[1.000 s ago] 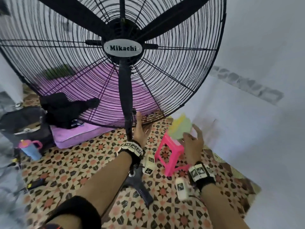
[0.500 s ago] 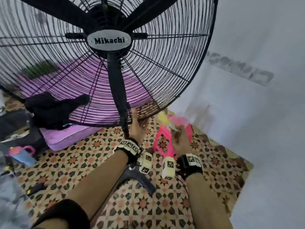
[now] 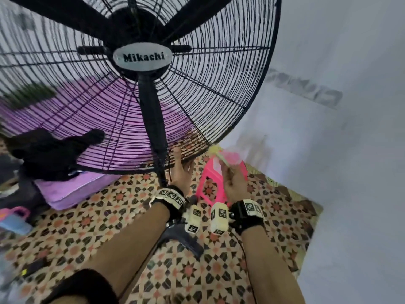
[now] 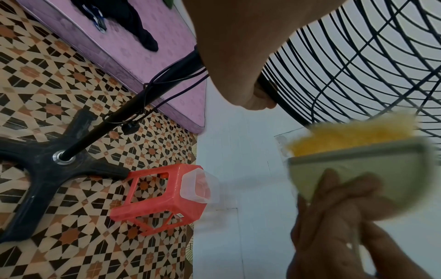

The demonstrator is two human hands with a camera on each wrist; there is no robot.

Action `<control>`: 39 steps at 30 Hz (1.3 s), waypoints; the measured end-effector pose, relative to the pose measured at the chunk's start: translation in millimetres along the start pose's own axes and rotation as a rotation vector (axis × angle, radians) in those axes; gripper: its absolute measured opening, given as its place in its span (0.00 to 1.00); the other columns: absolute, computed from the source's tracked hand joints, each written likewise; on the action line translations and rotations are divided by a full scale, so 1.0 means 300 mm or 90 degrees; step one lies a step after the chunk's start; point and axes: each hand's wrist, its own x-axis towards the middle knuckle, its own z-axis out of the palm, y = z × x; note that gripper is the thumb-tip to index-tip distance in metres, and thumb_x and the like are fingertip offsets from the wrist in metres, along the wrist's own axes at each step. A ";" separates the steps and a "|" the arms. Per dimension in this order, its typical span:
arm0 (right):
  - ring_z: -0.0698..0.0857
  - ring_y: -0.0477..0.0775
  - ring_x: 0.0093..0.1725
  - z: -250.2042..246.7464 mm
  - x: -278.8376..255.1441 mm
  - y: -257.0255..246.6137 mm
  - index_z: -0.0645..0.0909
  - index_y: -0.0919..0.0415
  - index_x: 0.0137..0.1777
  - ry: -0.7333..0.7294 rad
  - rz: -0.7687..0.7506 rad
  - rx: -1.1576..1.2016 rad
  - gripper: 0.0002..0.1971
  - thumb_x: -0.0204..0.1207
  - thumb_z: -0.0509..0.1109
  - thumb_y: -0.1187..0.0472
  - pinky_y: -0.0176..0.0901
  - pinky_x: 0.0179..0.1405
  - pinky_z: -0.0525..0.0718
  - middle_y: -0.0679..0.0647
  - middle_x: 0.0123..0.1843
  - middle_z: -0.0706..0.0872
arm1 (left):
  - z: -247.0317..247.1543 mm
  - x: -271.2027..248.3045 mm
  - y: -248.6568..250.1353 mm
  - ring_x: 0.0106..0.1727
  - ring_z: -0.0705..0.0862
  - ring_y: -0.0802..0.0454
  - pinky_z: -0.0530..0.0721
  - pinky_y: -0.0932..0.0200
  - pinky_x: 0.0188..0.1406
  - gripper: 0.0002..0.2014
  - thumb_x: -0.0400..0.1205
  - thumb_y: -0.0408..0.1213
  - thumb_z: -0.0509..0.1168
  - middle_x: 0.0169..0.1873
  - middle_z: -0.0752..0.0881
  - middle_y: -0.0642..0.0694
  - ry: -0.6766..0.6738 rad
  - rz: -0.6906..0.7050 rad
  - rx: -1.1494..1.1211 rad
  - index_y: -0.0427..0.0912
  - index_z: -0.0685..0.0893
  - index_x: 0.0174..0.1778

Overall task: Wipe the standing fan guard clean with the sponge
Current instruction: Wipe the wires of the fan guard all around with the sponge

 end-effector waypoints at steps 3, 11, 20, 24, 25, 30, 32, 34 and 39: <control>0.83 0.42 0.35 -0.043 -0.003 -0.012 0.81 0.57 0.55 0.003 -0.073 -0.089 0.02 0.86 0.68 0.62 0.32 0.33 0.83 0.56 0.47 0.85 | 0.005 -0.020 0.009 0.65 0.89 0.50 0.82 0.58 0.69 0.47 0.63 0.76 0.71 0.58 0.93 0.46 -0.012 0.001 -0.030 0.42 0.85 0.68; 0.90 0.42 0.45 0.158 -0.120 -0.322 0.88 0.64 0.61 0.146 -0.640 -0.257 0.11 0.81 0.75 0.65 0.33 0.43 0.89 0.56 0.50 0.92 | 0.018 -0.029 0.001 0.69 0.87 0.49 0.83 0.57 0.65 0.47 0.65 0.77 0.72 0.64 0.91 0.47 0.009 0.020 -0.034 0.46 0.84 0.72; 0.93 0.59 0.53 0.463 -0.190 -0.350 0.87 0.68 0.63 -0.060 -1.084 -0.739 0.17 0.75 0.79 0.68 0.51 0.51 0.91 0.64 0.59 0.92 | 0.000 -0.018 0.006 0.48 0.86 0.50 0.84 0.55 0.58 0.33 0.57 0.81 0.77 0.42 0.88 0.45 0.008 0.025 -0.003 0.51 0.93 0.34; 0.81 0.47 0.24 0.503 -0.226 -0.320 0.87 0.68 0.63 -0.179 -1.045 -0.801 0.17 0.74 0.79 0.70 0.30 0.20 0.80 0.61 0.44 0.94 | 0.010 -0.043 0.036 0.51 0.88 0.51 0.84 0.57 0.57 0.24 0.74 0.69 0.70 0.46 0.91 0.47 -0.002 0.029 -0.036 0.51 0.86 0.48; 0.76 0.43 0.23 0.507 -0.230 -0.335 0.88 0.67 0.63 -0.180 -1.027 -0.786 0.17 0.74 0.78 0.69 0.21 0.20 0.69 0.61 0.42 0.94 | 0.010 -0.044 0.039 0.53 0.89 0.50 0.84 0.57 0.58 0.24 0.76 0.67 0.68 0.47 0.91 0.46 -0.003 0.028 -0.045 0.48 0.86 0.50; 0.80 0.42 0.24 0.526 -0.242 -0.376 0.87 0.66 0.65 -0.154 -0.986 -0.771 0.17 0.76 0.79 0.67 0.20 0.26 0.68 0.60 0.44 0.94 | 0.014 -0.050 0.022 0.47 0.88 0.51 0.84 0.56 0.59 0.27 0.66 0.71 0.73 0.37 0.89 0.49 0.012 0.034 -0.041 0.50 0.82 0.43; 0.74 0.40 0.21 0.518 -0.241 -0.375 0.87 0.65 0.67 -0.196 -0.965 -0.802 0.17 0.78 0.76 0.64 0.19 0.22 0.63 0.58 0.36 0.92 | 0.018 -0.041 0.021 0.47 0.87 0.50 0.86 0.56 0.56 0.31 0.59 0.74 0.76 0.39 0.85 0.48 0.015 0.031 -0.040 0.51 0.83 0.41; 0.72 0.41 0.21 0.512 -0.239 -0.406 0.87 0.64 0.67 -0.183 -0.958 -0.790 0.16 0.80 0.74 0.62 0.23 0.19 0.66 0.54 0.34 0.91 | 0.010 -0.021 0.011 0.44 0.85 0.52 0.86 0.56 0.56 0.30 0.54 0.79 0.78 0.35 0.85 0.52 0.015 0.035 -0.042 0.56 0.88 0.35; 0.76 0.42 0.25 0.536 -0.244 -0.403 0.87 0.65 0.66 -0.160 -0.974 -0.822 0.17 0.77 0.77 0.63 0.22 0.25 0.66 0.59 0.41 0.93 | -0.001 -0.005 0.009 0.42 0.79 0.52 0.77 0.50 0.61 0.28 0.54 0.85 0.73 0.27 0.88 0.58 0.015 0.035 -0.021 0.62 0.90 0.20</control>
